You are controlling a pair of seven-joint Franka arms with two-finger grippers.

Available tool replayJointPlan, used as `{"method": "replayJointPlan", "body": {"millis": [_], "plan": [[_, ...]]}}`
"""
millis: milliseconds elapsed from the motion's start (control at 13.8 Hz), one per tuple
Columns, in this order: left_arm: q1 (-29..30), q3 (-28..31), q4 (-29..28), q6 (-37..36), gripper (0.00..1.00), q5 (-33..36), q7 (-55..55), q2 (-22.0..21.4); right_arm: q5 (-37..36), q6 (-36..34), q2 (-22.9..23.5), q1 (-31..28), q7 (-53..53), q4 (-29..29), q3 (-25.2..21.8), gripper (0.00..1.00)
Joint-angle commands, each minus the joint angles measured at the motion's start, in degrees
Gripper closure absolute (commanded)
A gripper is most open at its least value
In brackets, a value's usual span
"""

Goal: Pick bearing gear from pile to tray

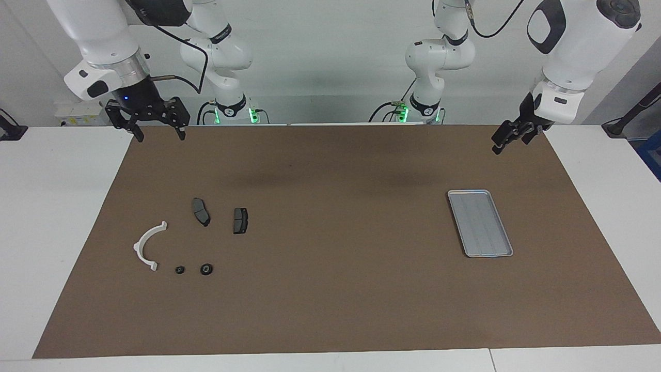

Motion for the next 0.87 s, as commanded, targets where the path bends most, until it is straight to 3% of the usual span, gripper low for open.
{"method": "replayJointPlan", "body": {"millis": [0, 798], "plan": [[0.3, -0.3, -1.2, 0.2, 0.0, 0.2, 0.4, -1.3, -0.6, 0.4, -1.1, 0.1, 0.0, -0.8, -0.1, 0.0], [0.3, -0.3, -1.2, 0.1, 0.0, 0.2, 0.4, -1.3, -0.5, 0.0, -0.7, -0.1, -1.0, -0.9, 0.0, 0.0]]}}
